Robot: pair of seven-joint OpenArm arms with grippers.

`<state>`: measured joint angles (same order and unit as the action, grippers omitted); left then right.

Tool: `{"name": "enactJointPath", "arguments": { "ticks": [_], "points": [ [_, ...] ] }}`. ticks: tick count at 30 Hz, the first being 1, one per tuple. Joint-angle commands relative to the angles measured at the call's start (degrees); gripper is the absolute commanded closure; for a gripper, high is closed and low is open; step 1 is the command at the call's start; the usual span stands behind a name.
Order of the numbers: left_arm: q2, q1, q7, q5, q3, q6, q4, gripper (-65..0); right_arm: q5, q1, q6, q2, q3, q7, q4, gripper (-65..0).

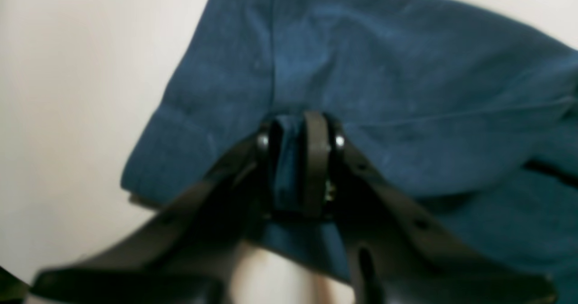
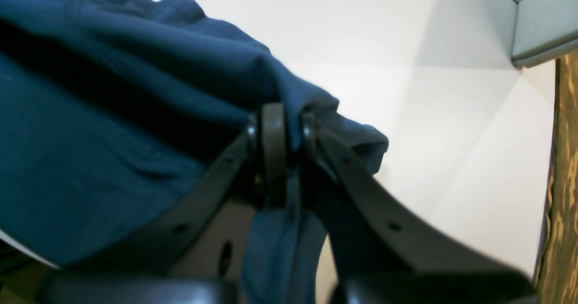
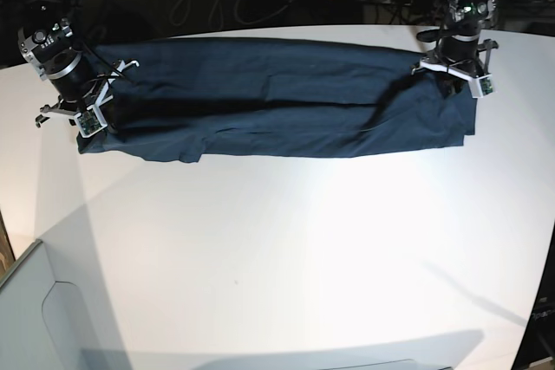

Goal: Fold the T-shirt properly
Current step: 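Hold both strip ends and pull them apart to straighten the strip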

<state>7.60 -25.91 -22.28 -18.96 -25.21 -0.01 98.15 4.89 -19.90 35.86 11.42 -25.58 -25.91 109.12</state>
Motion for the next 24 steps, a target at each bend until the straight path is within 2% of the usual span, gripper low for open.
{"name": "enactJointPath", "arguments": {
  "ticks": [1, 4, 6, 13, 21, 24],
  "points": [
    [0.4, -0.4, 1.3, 0.1, -0.2, 0.1, 1.8, -9.0, -0.7, 0.3, 0.3, 0.8, -0.3, 1.3, 0.8, -0.7],
    [0.4, -0.5, 1.3, 0.1, -0.2, 0.1, 2.1, -7.1, -0.7, 0.3, 0.3, 0.8, -0.3, 1.3, 0.8, -0.7],
    [0.4, -0.5, 1.3, 0.1, -0.2, 0.1, 2.1, 0.0, -0.7, 0.3, 0.3, 0.8, -0.3, 1.3, 0.8, -0.7],
    [0.4, -0.4, 1.3, 0.3, -0.8, 0.5, 2.3, 0.0, -0.7, 0.3, 0.3, 0.8, -0.3, 1.3, 0.9, -0.8],
    [1.2, 0.4, 1.2, 0.4, -0.8, 0.5, 8.1, 0.0, -0.9, 0.3, 0.3, 0.7, -0.5, 1.3, 1.4, -0.5],
    [2.8, 3.3, 0.8, 0.5, -0.8, 0.5, 9.1, 0.0, -0.9, 1.5, 0.3, 0.7, -0.5, 1.4, 1.5, -0.5]
  ]
}}
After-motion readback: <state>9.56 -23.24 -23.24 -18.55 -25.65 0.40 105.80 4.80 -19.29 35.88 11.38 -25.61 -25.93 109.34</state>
